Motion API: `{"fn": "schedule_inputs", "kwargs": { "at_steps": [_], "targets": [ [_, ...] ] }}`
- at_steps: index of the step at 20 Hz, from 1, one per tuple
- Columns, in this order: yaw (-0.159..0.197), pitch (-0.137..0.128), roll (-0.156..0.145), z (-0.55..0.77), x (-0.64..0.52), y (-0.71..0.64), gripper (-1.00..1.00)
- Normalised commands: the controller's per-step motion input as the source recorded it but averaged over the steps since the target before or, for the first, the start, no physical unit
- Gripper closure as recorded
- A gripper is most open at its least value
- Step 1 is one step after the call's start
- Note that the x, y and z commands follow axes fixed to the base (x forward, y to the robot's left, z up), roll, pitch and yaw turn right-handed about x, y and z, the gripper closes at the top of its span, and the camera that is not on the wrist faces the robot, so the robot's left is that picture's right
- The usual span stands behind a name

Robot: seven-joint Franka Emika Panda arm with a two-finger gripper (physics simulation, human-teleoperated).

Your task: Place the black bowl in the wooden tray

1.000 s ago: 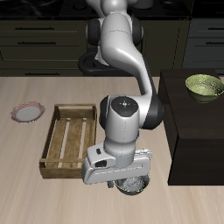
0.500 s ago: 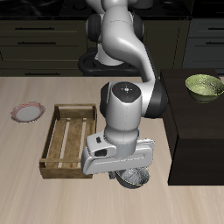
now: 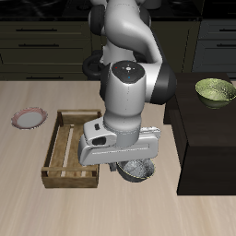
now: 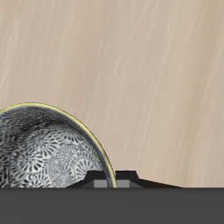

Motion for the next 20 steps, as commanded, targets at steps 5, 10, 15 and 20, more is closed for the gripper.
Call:
{"fn": "schedule_inputs", "kwargs": {
  "at_steps": [5, 10, 15, 20],
  "targets": [
    [-0.040, -0.021, -0.032, 0.21, -0.17, -0.26, 1.00],
    [0.024, -0.057, 0.014, 0.26, -0.38, -0.22, 1.00],
    [-0.025, -0.015, -0.001, 0.15, -0.30, -0.27, 1.00],
    [-0.030, -0.017, 0.016, 0.04, -0.37, -0.20, 1.00]
  ]
}}
